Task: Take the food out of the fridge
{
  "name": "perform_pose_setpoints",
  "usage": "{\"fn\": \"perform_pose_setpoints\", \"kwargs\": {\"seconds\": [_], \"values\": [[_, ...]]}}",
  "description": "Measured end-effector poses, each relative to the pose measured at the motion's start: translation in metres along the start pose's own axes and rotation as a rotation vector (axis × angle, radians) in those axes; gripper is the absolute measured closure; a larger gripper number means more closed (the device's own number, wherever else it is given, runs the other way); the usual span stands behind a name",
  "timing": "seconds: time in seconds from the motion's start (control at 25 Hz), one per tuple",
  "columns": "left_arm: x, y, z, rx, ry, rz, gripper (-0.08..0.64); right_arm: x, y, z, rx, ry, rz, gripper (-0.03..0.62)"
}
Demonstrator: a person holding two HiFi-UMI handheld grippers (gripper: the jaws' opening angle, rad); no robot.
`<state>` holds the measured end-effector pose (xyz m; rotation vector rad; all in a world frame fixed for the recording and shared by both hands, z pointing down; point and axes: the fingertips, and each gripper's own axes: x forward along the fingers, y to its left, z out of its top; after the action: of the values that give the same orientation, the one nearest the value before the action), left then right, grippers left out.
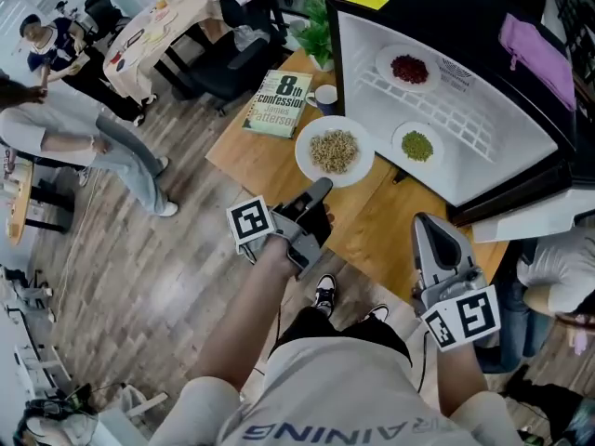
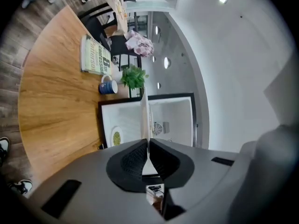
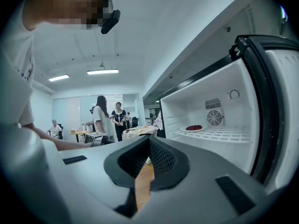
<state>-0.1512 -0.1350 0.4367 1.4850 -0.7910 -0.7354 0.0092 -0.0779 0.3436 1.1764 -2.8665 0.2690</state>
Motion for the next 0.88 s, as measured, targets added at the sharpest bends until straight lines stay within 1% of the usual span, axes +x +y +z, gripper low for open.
{"fn": "perform_pose_setpoints", "kwargs": {"seconds": [0.2,0.32,0.44,0.56,0.72,0.88], "values": [[-0.046,0.040,0.058,-0.017,-0.116,0.017,0.540,0.040,0.018,-0.014,-0.006,0.036,0.042,0.574],[-0.066,0.065,0.082,-0.046,-0.178,0.015,0.540,0.061,0.027,-0.025,-0.006,0.067,0.076,0.574],[-0.082,0.094,0.104,-0.072,-0.221,0.000,0.540,0.082,0.040,-0.038,-0.004,0.093,0.105,0.574],[-0.097,0.122,0.120,-0.072,-0.247,0.002,0.539,0.101,0.054,-0.052,0.000,0.122,0.135,0.574],[-0.110,0.161,0.128,-0.077,-0.243,0.042,0.540,0.122,0.061,-0.072,0.005,0.161,0.164,0.574],[-0.120,0.195,0.129,-0.120,-0.246,0.075,0.540,0.137,0.069,-0.085,0.008,0.186,0.181,0.574]]}}
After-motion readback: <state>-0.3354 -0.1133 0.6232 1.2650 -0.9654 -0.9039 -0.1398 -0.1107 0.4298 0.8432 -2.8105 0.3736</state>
